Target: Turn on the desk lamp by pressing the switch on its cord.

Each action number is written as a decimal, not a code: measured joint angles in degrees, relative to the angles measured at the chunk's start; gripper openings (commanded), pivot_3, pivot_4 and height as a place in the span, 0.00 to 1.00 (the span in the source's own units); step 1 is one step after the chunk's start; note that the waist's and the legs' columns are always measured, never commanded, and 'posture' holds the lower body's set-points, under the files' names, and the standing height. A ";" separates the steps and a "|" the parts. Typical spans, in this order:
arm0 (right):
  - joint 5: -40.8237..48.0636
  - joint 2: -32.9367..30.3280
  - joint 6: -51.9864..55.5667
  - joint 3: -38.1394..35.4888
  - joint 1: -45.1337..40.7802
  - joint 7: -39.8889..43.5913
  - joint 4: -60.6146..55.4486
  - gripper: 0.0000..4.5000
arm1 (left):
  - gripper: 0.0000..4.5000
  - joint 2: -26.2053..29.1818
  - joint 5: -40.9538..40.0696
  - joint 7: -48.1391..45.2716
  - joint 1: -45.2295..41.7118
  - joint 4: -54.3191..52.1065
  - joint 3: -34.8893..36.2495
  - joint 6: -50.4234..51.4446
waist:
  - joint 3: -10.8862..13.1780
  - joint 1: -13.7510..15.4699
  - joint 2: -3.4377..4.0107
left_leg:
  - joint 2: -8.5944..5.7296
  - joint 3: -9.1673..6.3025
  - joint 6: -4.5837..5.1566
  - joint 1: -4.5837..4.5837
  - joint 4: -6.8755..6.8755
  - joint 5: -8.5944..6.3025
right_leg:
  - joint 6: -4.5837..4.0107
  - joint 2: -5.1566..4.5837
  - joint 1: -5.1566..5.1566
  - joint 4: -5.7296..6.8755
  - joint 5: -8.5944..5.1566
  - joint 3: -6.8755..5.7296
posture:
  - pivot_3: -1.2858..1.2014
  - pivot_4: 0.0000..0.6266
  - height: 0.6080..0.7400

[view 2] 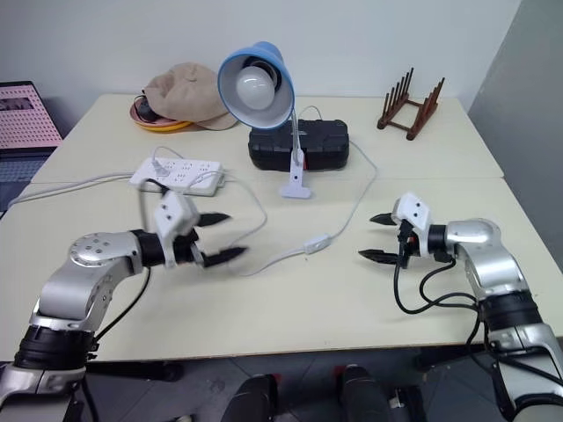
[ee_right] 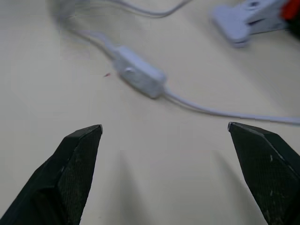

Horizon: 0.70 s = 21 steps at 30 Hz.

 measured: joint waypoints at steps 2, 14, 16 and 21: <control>-2.92 3.50 -5.17 2.90 -5.73 3.49 8.27 1.00 | 0.99 0.39 -1.31 -0.64 2.21 -4.12 -0.18 1.54 | 0.01 -0.04 0.01 | 0.04 -0.02 0.00 0.03 -0.01 0.00 | -0.01 0.06 -0.01 0.05 -0.01 -0.03 | 0.52 0.24 1.00; -13.16 14.13 -23.17 5.76 -22.94 6.55 39.91 1.00 | 0.99 1.46 -1.30 1.18 7.46 -5.97 2.06 2.49 | 0.06 0.15 0.06 | 0.03 -0.08 0.00 0.02 0.00 0.00 | -0.07 0.07 -0.03 0.11 -0.03 -0.08 | 0.52 0.24 1.00; -14.66 15.62 -24.90 5.80 -23.98 6.40 42.57 1.00 | 0.99 1.46 -1.31 1.74 7.73 -5.99 2.76 2.49 | 0.07 0.21 0.08 | 0.03 -0.07 0.00 0.01 0.00 0.00 | -0.06 0.06 -0.02 0.09 -0.03 -0.07 | 0.52 0.24 1.00; -18.10 17.62 -27.90 6.86 -25.40 5.60 47.05 1.00 | 0.99 1.46 -1.31 1.80 9.33 -6.25 3.11 2.45 | 0.08 0.21 0.10 | 0.02 -0.08 0.00 0.01 0.00 0.00 | -0.05 0.05 -0.03 0.11 -0.02 -0.09 | 0.52 0.24 1.00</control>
